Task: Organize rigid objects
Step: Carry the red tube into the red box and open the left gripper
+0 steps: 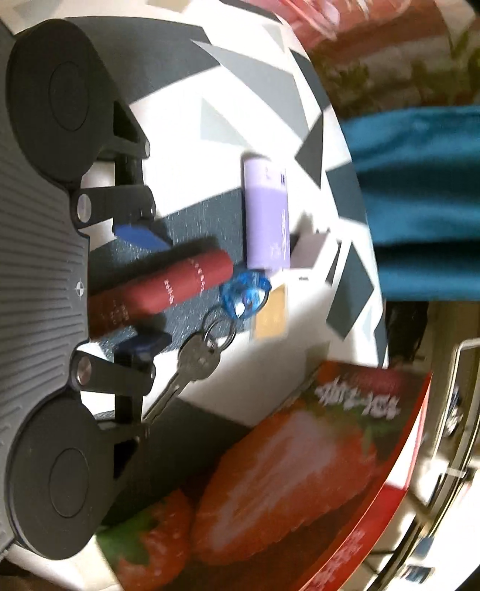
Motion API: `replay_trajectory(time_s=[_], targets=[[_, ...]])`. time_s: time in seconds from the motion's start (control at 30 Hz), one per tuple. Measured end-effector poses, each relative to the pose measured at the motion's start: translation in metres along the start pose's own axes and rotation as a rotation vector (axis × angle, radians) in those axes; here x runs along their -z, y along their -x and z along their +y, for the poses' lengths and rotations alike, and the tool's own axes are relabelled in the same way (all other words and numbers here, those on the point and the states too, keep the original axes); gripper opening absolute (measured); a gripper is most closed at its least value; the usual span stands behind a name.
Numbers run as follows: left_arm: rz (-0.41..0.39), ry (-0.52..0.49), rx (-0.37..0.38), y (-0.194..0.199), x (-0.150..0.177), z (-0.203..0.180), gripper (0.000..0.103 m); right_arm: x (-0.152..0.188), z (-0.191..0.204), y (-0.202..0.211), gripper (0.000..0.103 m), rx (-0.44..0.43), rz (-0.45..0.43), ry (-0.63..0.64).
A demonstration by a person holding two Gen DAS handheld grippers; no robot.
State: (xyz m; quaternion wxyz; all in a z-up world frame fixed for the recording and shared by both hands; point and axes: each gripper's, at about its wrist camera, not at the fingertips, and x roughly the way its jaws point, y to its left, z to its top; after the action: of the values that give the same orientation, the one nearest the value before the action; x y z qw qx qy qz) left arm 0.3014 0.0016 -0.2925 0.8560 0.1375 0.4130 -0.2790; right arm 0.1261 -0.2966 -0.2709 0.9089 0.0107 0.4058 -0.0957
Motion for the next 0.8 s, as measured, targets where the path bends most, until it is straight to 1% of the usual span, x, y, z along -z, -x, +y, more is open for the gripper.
replay_trajectory(time_s=[0.13,0.17,0.2,0.27,0.33,0.5,0.63,0.8], targets=[[-0.028,0.054,-0.044,0.0,0.001,-0.001,0.042,0.0,0.0,0.0,0.017,-0.002,-0.003,0.0],[-0.032,0.064,-0.057,0.0,0.002,-0.002,0.037,0.0,0.0,0.0,0.017,-0.003,-0.003,0.0],[-0.037,0.078,-0.065,0.001,0.002,-0.003,0.024,0.0,0.0,0.0,0.017,-0.004,-0.004,0.0],[-0.029,0.101,-0.081,0.002,0.001,-0.005,0.024,0.0,0.0,-0.001,0.017,-0.004,-0.005,-0.001],[-0.023,0.1,-0.087,0.003,0.001,-0.009,0.024,0.001,0.0,-0.001,0.017,-0.006,-0.007,-0.003],[-0.038,0.125,-0.078,0.017,-0.001,-0.011,0.024,0.001,-0.001,0.0,0.017,-0.009,-0.011,-0.009],[-0.097,0.135,-0.06,0.037,-0.017,-0.019,0.024,0.001,-0.001,-0.001,0.017,-0.012,-0.013,-0.011],[-0.193,0.07,0.009,0.068,-0.047,-0.047,0.024,0.001,-0.001,-0.001,0.017,-0.011,-0.013,-0.011]])
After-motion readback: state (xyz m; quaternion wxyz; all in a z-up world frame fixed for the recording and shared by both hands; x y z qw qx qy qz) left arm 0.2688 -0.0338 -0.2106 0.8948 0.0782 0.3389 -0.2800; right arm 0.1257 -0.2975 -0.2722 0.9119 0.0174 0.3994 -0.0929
